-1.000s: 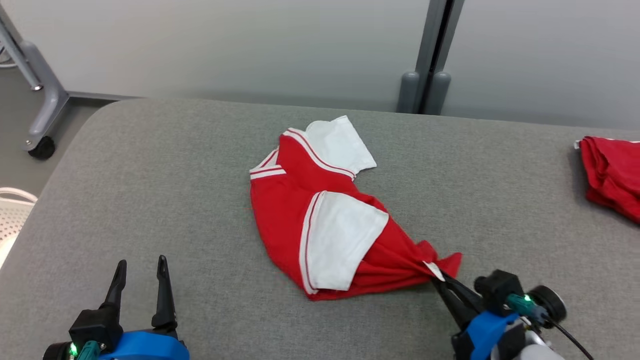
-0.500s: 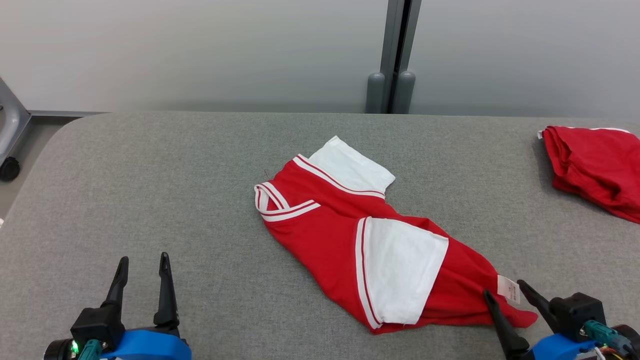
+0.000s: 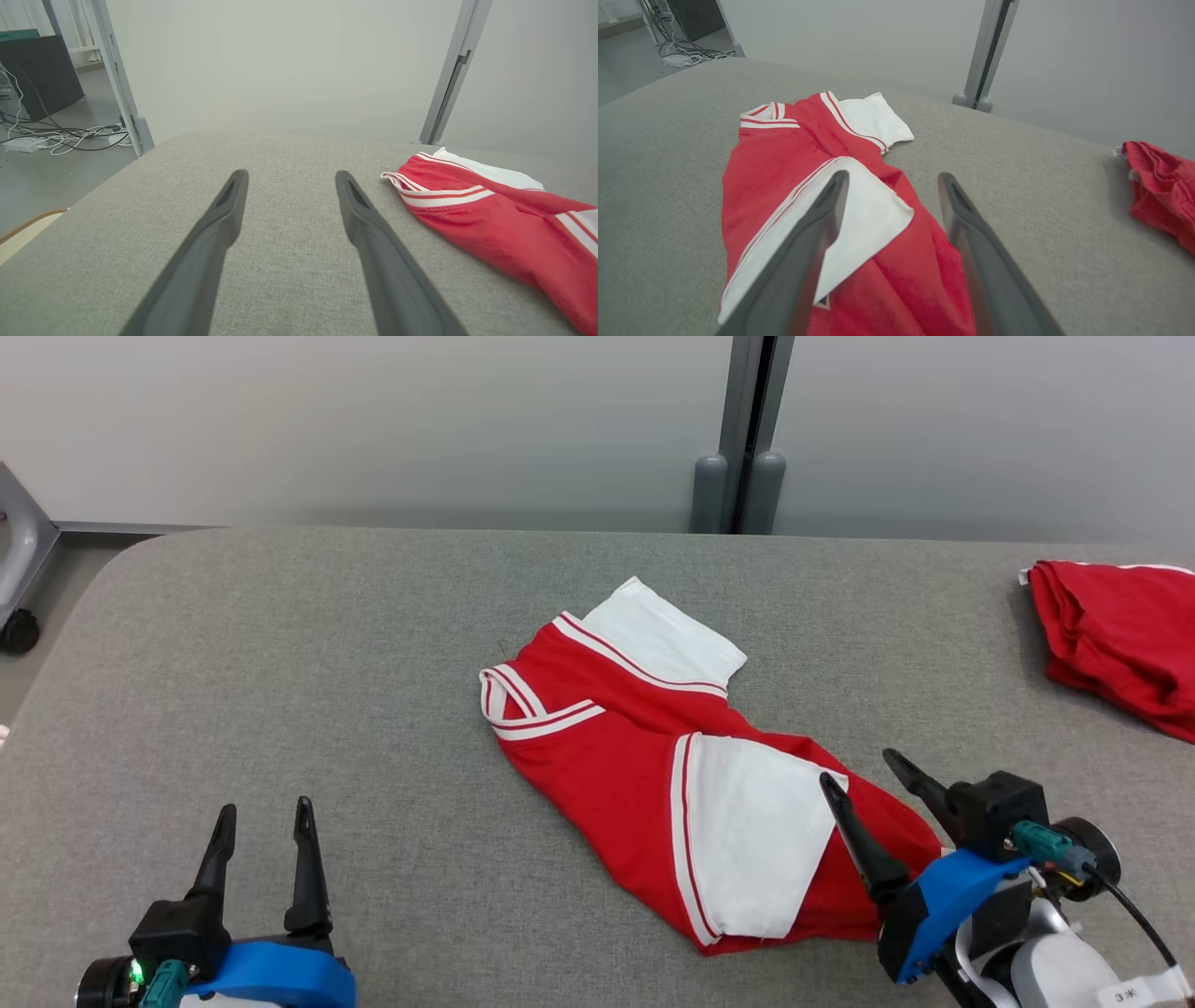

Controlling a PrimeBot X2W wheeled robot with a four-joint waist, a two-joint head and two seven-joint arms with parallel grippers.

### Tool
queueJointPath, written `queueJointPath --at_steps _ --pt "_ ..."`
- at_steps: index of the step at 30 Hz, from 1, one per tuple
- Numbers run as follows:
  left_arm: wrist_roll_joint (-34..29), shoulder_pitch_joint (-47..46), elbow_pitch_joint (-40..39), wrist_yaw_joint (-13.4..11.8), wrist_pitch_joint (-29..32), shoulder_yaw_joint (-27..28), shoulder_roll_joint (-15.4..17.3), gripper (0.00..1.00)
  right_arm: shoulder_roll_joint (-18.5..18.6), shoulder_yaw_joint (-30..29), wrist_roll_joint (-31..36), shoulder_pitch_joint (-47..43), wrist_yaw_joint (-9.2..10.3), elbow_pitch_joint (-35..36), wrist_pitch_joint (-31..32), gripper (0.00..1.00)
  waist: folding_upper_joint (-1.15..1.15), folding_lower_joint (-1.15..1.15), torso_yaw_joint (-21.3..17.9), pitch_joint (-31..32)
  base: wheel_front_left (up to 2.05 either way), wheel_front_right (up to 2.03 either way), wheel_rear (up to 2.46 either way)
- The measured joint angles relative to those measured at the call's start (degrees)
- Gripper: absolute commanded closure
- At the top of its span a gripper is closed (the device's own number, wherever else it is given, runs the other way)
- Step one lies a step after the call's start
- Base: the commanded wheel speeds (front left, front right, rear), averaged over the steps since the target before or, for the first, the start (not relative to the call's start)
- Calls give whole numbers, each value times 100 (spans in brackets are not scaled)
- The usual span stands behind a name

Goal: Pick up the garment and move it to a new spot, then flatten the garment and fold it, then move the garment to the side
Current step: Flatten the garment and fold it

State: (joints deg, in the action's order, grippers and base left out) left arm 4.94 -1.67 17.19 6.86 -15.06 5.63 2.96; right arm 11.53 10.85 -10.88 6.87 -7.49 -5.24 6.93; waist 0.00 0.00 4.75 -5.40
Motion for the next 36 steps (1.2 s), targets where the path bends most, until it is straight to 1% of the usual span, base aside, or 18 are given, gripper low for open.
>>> queueJointPath --at_steps 3,7,8,10,11,18,22,25,27,30,33,36 --pt "-7 -102 4 9 0 -49 1 0 29 104 -29 357 1 -466 -97 0 0 0 74 -50 0 0 0" --pt "1 -177 35 21 0 -75 1 0 88 235 -53 549 1 -1084 -257 0 0 0 175 -148 0 0 0" --pt "2 -202 37 22 0 -79 1 0 91 268 -88 603 0 -1224 -308 32 0 0 197 -175 0 0 0" --pt "10 -205 59 23 0 -78 0 0 87 314 -112 717 1 -1467 -427 86 0 0 232 -226 0 0 0" --pt "10 -207 69 23 0 -75 1 0 86 345 -112 765 1 -1551 -491 100 0 0 251 -243 0 0 0" --pt "10 -219 99 25 0 -34 5 0 -13 601 -75 812 1 -1747 -1023 100 0 0 281 -181 0 0 0" --pt "2 -192 105 25 0 -18 4 0 -100 749 -57 800 1 -1458 -1205 100 0 0 262 -89 0 0 0" --pt "1 -191 104 26 0 -15 5 0 -214 1023 -62 807 1 -1113 -1256 100 0 0 278 -31 0 0 0" --pt "0 -184 99 26 0 -13 5 0 -296 1388 -68 822 1 -921 -1244 100 0 0 293 -5 0 0 0" --pt "-4 -154 100 34 0 -20 5 0 -460 1946 -192 817 0 -824 -1160 100 0 0 347 16 0 0 0" --pt "2 -129 98 34 0 -21 3 0 -527 2573 -247 793 1 -978 -1121 100 0 0 392 26 0 0 0" --pt "12 -101 107 35 0 -16 2 0 -638 3226 -488 669 1 -1287 -1151 100 0 0 428 30 0 0 0"
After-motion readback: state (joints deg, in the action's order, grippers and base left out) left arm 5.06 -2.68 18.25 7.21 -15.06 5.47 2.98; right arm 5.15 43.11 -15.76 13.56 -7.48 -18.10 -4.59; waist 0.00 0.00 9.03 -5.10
